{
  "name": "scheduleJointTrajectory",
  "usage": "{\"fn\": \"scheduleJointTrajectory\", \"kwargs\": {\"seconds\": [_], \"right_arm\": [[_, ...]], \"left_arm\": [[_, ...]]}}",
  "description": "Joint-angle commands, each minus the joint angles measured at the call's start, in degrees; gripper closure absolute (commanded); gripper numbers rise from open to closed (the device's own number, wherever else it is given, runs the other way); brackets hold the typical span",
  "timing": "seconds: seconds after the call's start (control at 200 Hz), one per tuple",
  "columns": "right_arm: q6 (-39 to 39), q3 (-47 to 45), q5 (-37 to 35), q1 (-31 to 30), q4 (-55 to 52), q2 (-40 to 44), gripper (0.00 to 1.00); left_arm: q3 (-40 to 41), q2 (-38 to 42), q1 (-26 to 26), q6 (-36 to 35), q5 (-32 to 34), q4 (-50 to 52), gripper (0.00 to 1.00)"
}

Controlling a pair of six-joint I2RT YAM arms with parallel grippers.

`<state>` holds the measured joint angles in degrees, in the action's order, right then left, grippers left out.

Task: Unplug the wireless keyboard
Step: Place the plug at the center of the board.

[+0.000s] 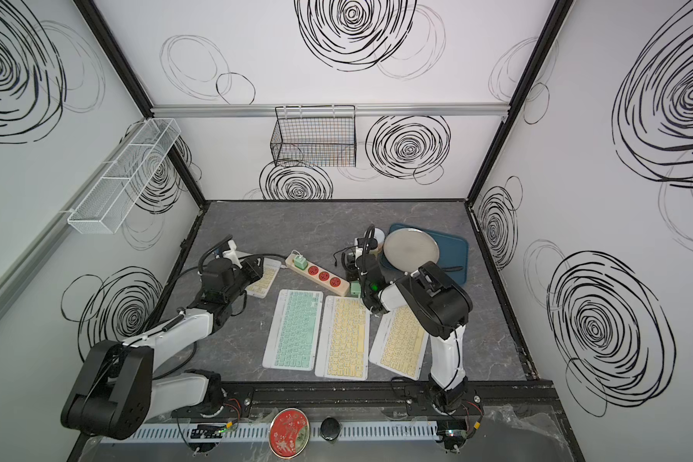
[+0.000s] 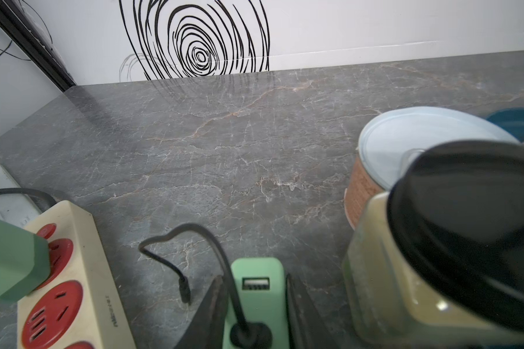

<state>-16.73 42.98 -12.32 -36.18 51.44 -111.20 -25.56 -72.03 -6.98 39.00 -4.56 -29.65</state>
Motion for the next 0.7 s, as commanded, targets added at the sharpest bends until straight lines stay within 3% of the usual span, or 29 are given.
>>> {"fn": "scheduleJointTrajectory", "kwargs": {"seconds": [0.0, 0.12, 0.29, 0.695], "right_arm": [[-2.1, -2.2, -1.2, -1.4, 0.9, -1.9, 0.96], [-2.7, -3.4, -2.5, -2.1, 2.5, -3.8, 0.95], [-1.7, -4.3, -3.5, -3.3, 4.7, -3.9, 0.72], [2.2, -5.6, -5.2, -5.1, 2.6, 2.4, 0.40]], "left_arm": [[0.9, 0.4, 0.7, 0.1, 0.1, -2.6, 0.69], [1.1, -0.1, 0.9, 0.3, -0.5, -3.2, 0.69], [1.2, 0.0, 1.3, 0.5, -1.0, -3.2, 0.69], [2.3, 1.0, 1.8, 0.5, -1.2, -3.4, 0.69]]}}
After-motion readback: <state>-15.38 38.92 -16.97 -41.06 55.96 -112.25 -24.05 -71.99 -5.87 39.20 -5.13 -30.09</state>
